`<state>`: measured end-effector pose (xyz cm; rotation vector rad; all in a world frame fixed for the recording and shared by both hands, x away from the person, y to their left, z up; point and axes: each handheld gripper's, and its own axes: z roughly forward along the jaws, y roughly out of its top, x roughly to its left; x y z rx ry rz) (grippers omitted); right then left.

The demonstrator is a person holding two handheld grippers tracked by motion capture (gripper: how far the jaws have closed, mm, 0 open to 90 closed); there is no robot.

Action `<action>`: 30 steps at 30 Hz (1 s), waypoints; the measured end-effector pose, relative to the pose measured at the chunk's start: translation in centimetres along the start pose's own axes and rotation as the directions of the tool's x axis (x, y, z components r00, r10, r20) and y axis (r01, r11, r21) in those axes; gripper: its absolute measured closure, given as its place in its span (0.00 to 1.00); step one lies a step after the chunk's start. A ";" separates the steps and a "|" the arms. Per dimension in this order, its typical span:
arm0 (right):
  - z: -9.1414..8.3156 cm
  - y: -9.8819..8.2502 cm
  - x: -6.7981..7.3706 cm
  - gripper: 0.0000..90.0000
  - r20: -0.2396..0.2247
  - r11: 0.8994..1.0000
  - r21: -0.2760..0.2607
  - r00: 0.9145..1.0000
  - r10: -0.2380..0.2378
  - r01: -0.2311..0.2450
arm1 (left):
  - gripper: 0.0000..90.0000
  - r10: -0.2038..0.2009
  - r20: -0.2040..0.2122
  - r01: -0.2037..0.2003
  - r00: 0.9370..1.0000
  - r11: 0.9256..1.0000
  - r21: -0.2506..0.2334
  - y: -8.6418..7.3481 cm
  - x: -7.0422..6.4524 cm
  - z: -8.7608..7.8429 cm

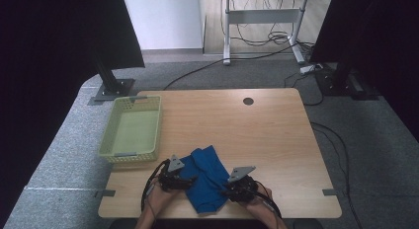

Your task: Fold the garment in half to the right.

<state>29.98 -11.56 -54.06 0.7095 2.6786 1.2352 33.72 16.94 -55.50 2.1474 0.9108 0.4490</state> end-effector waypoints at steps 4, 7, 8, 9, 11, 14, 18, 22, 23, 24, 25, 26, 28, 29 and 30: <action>-1.0 0.6 -0.5 0.56 0.056 0.998 -0.065 0.998 0.000 0.003 | 0.20 -0.002 -0.001 0.002 1.000 1.000 0.005 0.1 0.0 0.1; -0.8 1.0 -0.6 0.46 0.072 0.997 -0.082 0.997 -0.002 0.008 | 0.16 -0.004 0.000 0.004 1.000 1.000 0.009 0.1 0.0 0.2; -0.6 1.1 -0.6 0.41 0.076 0.996 -0.085 0.997 -0.006 0.013 | 0.16 -0.002 0.003 0.002 1.000 1.000 0.012 0.1 -0.1 0.2; -0.6 1.1 -0.6 0.41 0.076 0.996 -0.085 0.997 -0.006 0.013 | 0.14 -0.002 0.003 0.002 1.000 1.000 0.012 0.1 -0.1 0.2; 0.7 1.8 -0.6 0.26 0.092 0.996 -0.085 0.996 -0.005 0.013 | 0.13 0.002 0.006 -0.002 1.000 1.000 0.016 0.1 -0.1 0.2; 1.1 2.0 -0.6 0.23 0.094 0.996 -0.085 0.996 0.000 0.008 | 0.13 0.002 0.006 -0.002 1.000 1.000 0.016 0.1 -0.1 0.2; 2.8 2.7 -0.5 0.18 0.120 0.997 -0.072 0.993 0.003 0.006 | 0.13 0.001 0.006 -0.001 1.000 1.000 0.016 0.1 -0.1 0.3; 3.4 2.8 -0.3 0.12 0.138 0.998 -0.064 0.990 -0.013 0.022 | 0.13 0.001 0.006 -0.001 1.000 1.000 0.016 0.2 -0.1 0.3; 3.4 2.8 -0.3 0.12 0.138 0.998 -0.064 0.990 -0.013 0.022 | 0.13 0.001 0.006 -0.001 1.000 1.000 0.016 0.2 -0.1 0.3; 4.3 2.8 0.0 0.11 0.138 0.998 -0.044 0.990 -0.033 0.040 | 0.13 0.000 0.006 0.000 1.000 1.000 0.016 0.2 -0.1 0.3; 4.3 2.8 0.0 0.11 0.138 0.998 -0.044 0.990 -0.033 0.040 | 0.13 0.000 0.006 0.000 1.000 1.000 0.016 0.2 -0.1 0.3; 4.4 2.8 0.0 0.11 0.137 0.998 -0.040 0.990 -0.036 0.042 | 0.13 -0.002 0.006 0.001 1.000 1.000 0.015 0.2 -0.1 0.3; 4.6 2.7 0.0 0.11 0.141 0.998 -0.030 0.989 -0.043 0.048 | 0.13 -0.001 0.005 0.001 1.000 1.000 0.015 0.2 -0.1 0.3; 4.7 2.6 0.1 0.11 0.146 0.998 -0.018 0.988 -0.052 0.055 | 0.13 -0.001 0.005 0.001 1.000 1.000 0.016 0.2 -0.1 0.3; 4.7 2.6 0.1 0.11 0.146 0.998 -0.018 0.988 -0.052 0.055 | 0.13 -0.001 0.005 0.001 1.000 1.000 0.016 0.2 -0.1 0.3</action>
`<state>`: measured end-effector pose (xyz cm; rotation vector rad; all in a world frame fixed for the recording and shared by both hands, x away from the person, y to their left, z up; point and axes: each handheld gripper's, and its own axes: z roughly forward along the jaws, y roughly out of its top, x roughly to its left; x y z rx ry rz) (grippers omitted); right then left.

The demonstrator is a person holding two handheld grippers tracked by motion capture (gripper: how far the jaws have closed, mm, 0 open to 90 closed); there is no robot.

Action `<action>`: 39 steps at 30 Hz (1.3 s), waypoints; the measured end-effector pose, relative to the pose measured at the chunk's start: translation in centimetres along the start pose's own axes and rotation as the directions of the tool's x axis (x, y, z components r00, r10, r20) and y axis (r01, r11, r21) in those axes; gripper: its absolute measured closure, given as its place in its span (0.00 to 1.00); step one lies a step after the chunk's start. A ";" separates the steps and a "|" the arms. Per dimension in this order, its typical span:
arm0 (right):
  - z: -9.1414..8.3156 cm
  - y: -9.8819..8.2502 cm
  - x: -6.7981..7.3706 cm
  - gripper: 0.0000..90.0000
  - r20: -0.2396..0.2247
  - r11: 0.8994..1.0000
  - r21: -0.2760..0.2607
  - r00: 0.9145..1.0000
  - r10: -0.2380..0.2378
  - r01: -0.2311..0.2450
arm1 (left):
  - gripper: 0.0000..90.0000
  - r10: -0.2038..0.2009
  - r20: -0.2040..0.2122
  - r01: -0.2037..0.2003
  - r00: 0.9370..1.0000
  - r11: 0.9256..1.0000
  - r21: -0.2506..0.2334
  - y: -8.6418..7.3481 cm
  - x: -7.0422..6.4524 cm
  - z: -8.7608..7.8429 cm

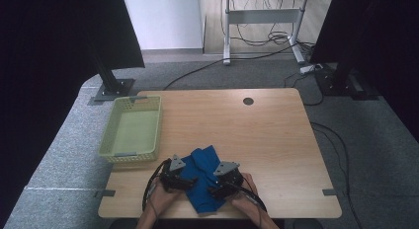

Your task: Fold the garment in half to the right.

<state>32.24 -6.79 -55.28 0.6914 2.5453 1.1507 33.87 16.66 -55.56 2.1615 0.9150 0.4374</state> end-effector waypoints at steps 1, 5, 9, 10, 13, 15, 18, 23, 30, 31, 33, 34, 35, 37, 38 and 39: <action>0.2 -0.2 0.0 0.11 0.020 1.000 0.017 1.000 -0.011 0.010 | 0.13 0.000 0.000 0.000 1.000 1.000 0.000 0.0 0.0 0.0; -0.6 -1.0 -1.4 0.12 0.070 0.999 0.012 0.997 0.031 -0.031 | 0.13 -0.001 0.000 0.001 1.000 1.000 0.001 0.0 0.0 0.0; -0.8 -1.1 -1.6 0.12 0.078 0.999 0.012 0.996 0.036 -0.037 | 0.13 -0.001 0.000 0.001 1.000 1.000 0.000 0.0 0.0 0.0; -1.2 -1.4 -2.1 0.12 0.096 0.999 0.011 0.994 0.045 -0.046 | 0.13 -0.001 0.000 0.001 1.000 1.000 0.000 0.0 0.0 0.0; -2.1 -2.2 -3.1 0.13 0.115 0.997 0.005 0.990 0.080 -0.081 | 0.13 -0.002 -0.001 0.002 1.000 1.000 0.000 0.0 0.0 0.0; -2.1 -2.2 -3.1 0.13 0.115 0.997 0.005 0.990 0.080 -0.081 | 0.13 -0.002 -0.001 0.002 1.000 1.000 0.000 0.0 0.0 0.0; -3.2 -2.9 -4.0 0.13 0.137 0.995 0.000 0.985 0.103 -0.104 | 0.13 -0.003 -0.002 0.003 1.000 1.000 0.000 0.0 0.0 0.0; -4.3 -3.3 -4.8 0.13 0.160 0.993 0.003 0.980 0.120 -0.122 | 0.13 -0.005 -0.003 0.005 1.000 1.000 0.000 0.0 0.0 0.0; -4.9 -2.7 -4.7 0.13 0.173 0.994 -0.015 0.979 0.111 -0.110 | 0.13 -0.005 -0.004 0.005 1.000 1.000 0.000 0.0 0.0 0.0; -5.1 -2.0 -4.7 0.13 0.169 0.993 -0.040 0.979 0.118 -0.112 | 0.13 -0.005 -0.003 0.005 1.000 1.000 0.000 0.0 0.0 0.0; -5.0 -1.8 -4.7 0.13 0.160 0.992 -0.045 0.980 0.121 -0.115 | 0.13 -0.005 -0.003 0.005 1.000 1.000 0.000 0.0 0.0 0.0; -5.0 -1.8 -4.7 0.13 0.160 0.992 -0.045 0.980 0.121 -0.115 | 0.13 -0.005 -0.003 0.005 1.000 1.000 0.000 0.0 0.0 0.0; -4.0 -1.0 -4.4 0.12 0.127 0.993 -0.049 0.986 0.109 -0.104 | 0.13 -0.005 -0.004 0.005 1.000 1.000 0.001 0.0 0.0 0.0; -3.6 -0.8 -4.3 0.12 0.116 0.994 -0.045 0.988 0.103 -0.098 | 0.13 -0.005 -0.004 0.005 1.000 1.000 0.001 0.0 0.0 0.0; -3.6 -0.8 -4.3 0.12 0.116 0.994 -0.045 0.988 0.103 -0.098 | 0.13 -0.005 -0.004 0.005 1.000 1.000 0.001 0.0 0.0 0.0; -3.6 -0.8 -4.3 0.12 0.116 0.994 -0.045 0.988 0.103 -0.098 | 0.13 -0.005 -0.004 0.005 1.000 1.000 0.000 0.0 0.0 0.0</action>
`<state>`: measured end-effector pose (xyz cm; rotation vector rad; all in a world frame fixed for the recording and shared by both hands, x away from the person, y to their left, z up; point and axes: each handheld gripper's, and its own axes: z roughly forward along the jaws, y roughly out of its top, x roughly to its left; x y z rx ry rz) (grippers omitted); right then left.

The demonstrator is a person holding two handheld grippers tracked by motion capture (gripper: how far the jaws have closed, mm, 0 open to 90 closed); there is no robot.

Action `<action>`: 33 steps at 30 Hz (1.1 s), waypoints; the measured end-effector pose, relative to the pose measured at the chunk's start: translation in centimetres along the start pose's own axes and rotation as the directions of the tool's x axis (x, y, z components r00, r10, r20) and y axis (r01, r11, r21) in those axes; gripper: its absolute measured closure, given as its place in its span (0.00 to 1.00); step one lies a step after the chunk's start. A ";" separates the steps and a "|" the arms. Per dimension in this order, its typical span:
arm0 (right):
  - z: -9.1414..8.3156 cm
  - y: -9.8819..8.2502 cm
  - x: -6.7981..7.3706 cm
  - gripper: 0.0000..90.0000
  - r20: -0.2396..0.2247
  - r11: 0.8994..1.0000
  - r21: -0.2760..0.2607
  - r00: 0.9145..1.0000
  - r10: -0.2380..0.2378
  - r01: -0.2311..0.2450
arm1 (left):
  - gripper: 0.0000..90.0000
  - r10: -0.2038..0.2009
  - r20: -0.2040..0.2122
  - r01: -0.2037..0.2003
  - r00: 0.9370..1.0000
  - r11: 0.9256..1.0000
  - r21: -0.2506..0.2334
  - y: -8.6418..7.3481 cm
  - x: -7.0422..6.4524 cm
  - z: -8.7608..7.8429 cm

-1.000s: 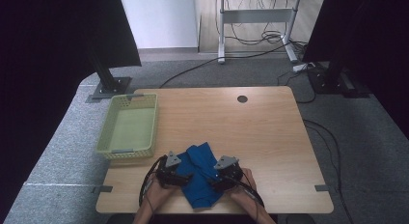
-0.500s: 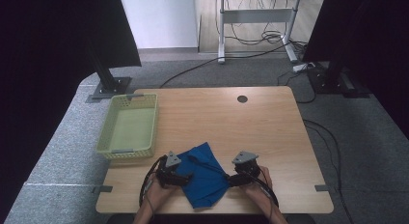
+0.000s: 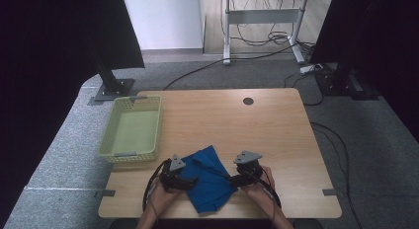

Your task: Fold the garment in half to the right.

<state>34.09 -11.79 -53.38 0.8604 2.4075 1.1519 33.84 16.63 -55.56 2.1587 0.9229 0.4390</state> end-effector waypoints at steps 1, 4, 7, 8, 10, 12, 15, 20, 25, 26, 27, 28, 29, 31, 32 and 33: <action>1.1 0.0 0.3 0.12 -0.014 1.000 0.024 1.000 -0.016 0.016 | 0.13 0.000 0.000 0.000 1.000 1.000 0.000 0.0 0.0 0.0; 1.4 -0.3 0.1 0.12 -0.012 0.999 0.039 1.000 -0.020 0.021 | 0.13 -0.001 0.000 0.001 1.000 1.000 0.000 0.0 0.0 0.0; 1.2 -0.9 -0.8 0.12 0.012 0.999 0.048 1.000 -0.004 0.004 | 0.13 -0.001 -0.001 0.001 1.000 1.000 0.000 0.0 0.0 0.0; 1.2 -0.9 -0.8 0.13 0.012 0.999 0.048 1.000 -0.004 0.004 | 0.13 -0.001 -0.001 0.001 1.000 1.000 0.000 0.0 0.0 0.0; 0.6 -1.5 -2.0 0.13 0.040 0.999 0.045 0.999 0.025 -0.027 | 0.13 -0.001 -0.001 0.001 1.000 1.000 0.000 0.0 0.0 0.0; 0.3 -1.7 -2.3 0.13 0.043 0.998 0.044 0.998 0.034 -0.036 | 0.13 -0.001 -0.001 0.001 1.000 1.000 0.000 0.0 0.0 0.0; 0.0 -1.5 -2.5 0.13 0.045 0.999 0.031 0.998 0.034 -0.035 | 0.13 -0.001 -0.001 0.001 1.000 1.000 0.000 0.0 0.0 0.0; 0.8 -0.4 -1.7 0.13 0.010 1.000 0.012 1.000 0.017 -0.018 | 0.13 -0.001 -0.001 0.001 1.000 1.000 0.000 0.0 0.0 0.0; 3.4 1.0 -0.5 0.12 -0.038 1.000 0.011 0.999 -0.019 0.020 | 0.13 -0.001 -0.001 0.001 1.000 1.000 0.001 0.0 0.0 0.0; 3.4 1.0 -0.5 0.12 -0.038 1.000 0.011 0.999 -0.019 0.020 | 0.13 -0.001 -0.001 0.001 1.000 1.000 0.001 0.0 0.0 0.0; 4.0 1.2 -0.4 0.12 -0.035 1.000 0.017 0.999 -0.024 0.024 | 0.13 -0.001 -0.001 0.001 1.000 1.000 0.001 0.0 0.0 0.0; 4.0 1.2 -0.4 0.12 -0.035 1.000 0.017 0.999 -0.024 0.024 | 0.13 -0.001 -0.001 0.001 1.000 1.000 0.001 0.0 0.0 0.0; 4.5 1.1 -0.7 0.13 -0.019 0.999 0.029 1.000 -0.022 0.022 | 0.13 -0.001 -0.001 0.001 1.000 1.000 0.000 0.0 0.0 0.0; 4.5 1.0 -0.9 0.13 -0.012 0.999 0.027 1.000 -0.016 0.016 | 0.13 -0.001 -0.001 0.001 1.000 1.000 0.000 0.0 0.0 0.0; 4.5 0.8 -1.2 0.13 -0.004 1.000 0.023 1.000 -0.006 0.006 | 0.13 -0.001 -0.001 0.001 1.000 1.000 0.000 0.0 0.0 0.0; 4.5 0.8 -1.2 0.13 -0.004 1.000 0.023 1.000 -0.006 0.006 | 0.13 -0.001 -0.001 0.001 1.000 1.000 0.000 0.0 0.0 0.0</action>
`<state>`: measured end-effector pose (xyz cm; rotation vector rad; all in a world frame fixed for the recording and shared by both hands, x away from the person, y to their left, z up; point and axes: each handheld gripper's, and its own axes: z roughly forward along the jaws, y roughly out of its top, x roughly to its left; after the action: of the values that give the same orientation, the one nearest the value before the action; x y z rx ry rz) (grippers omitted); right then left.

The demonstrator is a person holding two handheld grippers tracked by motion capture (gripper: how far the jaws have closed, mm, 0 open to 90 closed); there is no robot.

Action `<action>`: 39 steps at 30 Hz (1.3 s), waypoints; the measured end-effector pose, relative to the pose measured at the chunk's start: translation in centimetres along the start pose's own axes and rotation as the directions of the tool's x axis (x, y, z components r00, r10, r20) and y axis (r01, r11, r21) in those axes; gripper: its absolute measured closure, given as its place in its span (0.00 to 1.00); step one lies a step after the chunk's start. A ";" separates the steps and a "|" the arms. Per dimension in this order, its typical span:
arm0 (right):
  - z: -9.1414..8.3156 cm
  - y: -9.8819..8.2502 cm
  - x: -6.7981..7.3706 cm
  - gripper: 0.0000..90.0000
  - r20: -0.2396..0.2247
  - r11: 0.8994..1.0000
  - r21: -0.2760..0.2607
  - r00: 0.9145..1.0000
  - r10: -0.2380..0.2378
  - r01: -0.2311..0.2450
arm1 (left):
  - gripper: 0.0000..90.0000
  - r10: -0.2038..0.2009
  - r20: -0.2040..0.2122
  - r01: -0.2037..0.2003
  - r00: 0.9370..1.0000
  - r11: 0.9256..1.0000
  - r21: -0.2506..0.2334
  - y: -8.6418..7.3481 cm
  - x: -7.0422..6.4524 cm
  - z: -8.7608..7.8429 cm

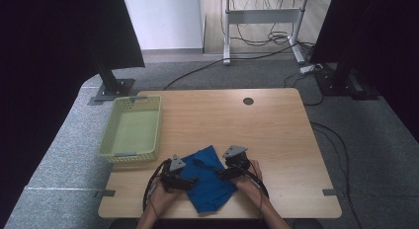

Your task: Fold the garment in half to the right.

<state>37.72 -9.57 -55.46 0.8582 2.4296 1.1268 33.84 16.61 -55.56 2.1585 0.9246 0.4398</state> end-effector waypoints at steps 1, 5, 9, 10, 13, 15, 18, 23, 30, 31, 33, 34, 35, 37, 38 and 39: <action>-0.2 -0.3 -0.7 0.14 0.017 1.000 -0.009 1.000 0.024 -0.024 | 0.13 0.000 0.000 0.000 1.000 1.000 0.000 0.0 0.0 0.0; -1.1 -1.0 -2.5 0.14 0.064 0.998 -0.011 0.996 0.061 -0.061 | 0.13 0.000 0.000 0.000 1.000 1.000 0.000 0.0 0.0 0.0; -1.6 -1.1 -3.0 0.14 0.081 0.998 -0.011 0.994 0.070 -0.069 | 0.13 0.000 -0.001 0.000 1.000 1.000 0.000 0.0 0.0 0.0; -1.6 -1.1 -3.0 0.14 0.081 0.998 -0.011 0.994 0.070 -0.069 | 0.13 0.000 0.000 0.000 1.000 1.000 0.000 0.0 0.0 0.0; -1.9 -0.6 -3.0 0.14 0.067 0.996 -0.036 0.994 0.082 -0.079 | 0.13 0.000 -0.001 0.000 1.000 1.000 0.000 0.0 0.0 0.0; -1.9 -0.6 -3.0 0.14 0.067 0.996 -0.036 0.994 0.082 -0.079 | 0.13 0.000 -0.001 0.000 1.000 1.000 0.000 0.0 0.0 0.0; -0.5 0.7 -2.0 0.13 0.010 0.996 -0.045 0.997 0.072 -0.072 | 0.13 0.000 -0.001 0.000 1.000 1.000 0.000 0.0 0.0 0.0; 0.7 1.3 -1.9 0.13 0.000 0.996 -0.044 0.997 0.083 -0.083 | 0.13 0.000 0.000 0.000 1.000 1.000 0.000 0.0 0.0 0.0; 1.8 1.4 -2.8 0.13 0.049 0.993 -0.024 0.992 0.120 -0.119 | 0.13 0.000 -0.001 0.000 1.000 1.000 0.000 0.0 0.0 0.0; 1.9 0.9 -3.3 0.14 0.073 0.990 -0.005 0.987 0.143 -0.143 | 0.13 0.000 -0.002 0.000 1.000 1.000 0.000 0.0 0.0 0.0; 1.6 0.8 -3.4 0.14 0.071 0.990 -0.013 0.987 0.142 -0.142 | 0.13 0.000 -0.002 0.000 1.000 1.000 -0.001 0.0 0.0 0.0; 1.6 0.8 -3.4 0.14 0.071 0.990 -0.013 0.987 0.142 -0.142 | 0.13 0.000 -0.002 0.000 1.000 1.000 -0.001 0.0 0.0 0.0; 1.4 0.9 -3.4 0.14 0.070 0.990 -0.019 0.988 0.139 -0.138 | 0.13 0.000 -0.002 0.000 1.000 1.000 -0.001 0.0 0.0 0.0; 1.4 0.9 -3.4 0.14 0.070 0.990 -0.019 0.988 0.139 -0.138 | 0.16 -0.004 -0.009 0.004 1.000 1.000 -0.010 0.0 -0.1 -0.1; 0.6 1.1 -3.2 0.14 0.063 0.991 -0.040 0.989 0.131 -0.128 | 0.16 -0.010 -0.016 0.009 1.000 1.000 -0.012 0.0 -0.1 -0.1; 0.1 1.2 -3.1 0.14 0.054 0.991 -0.050 0.991 0.125 -0.122 | 0.17 -0.010 -0.022 0.010 1.000 1.000 -0.012 0.1 -0.1 -0.2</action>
<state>40.65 -10.93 -54.47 1.0240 2.3225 1.1811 33.69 16.56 -55.38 2.1414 0.9424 0.4635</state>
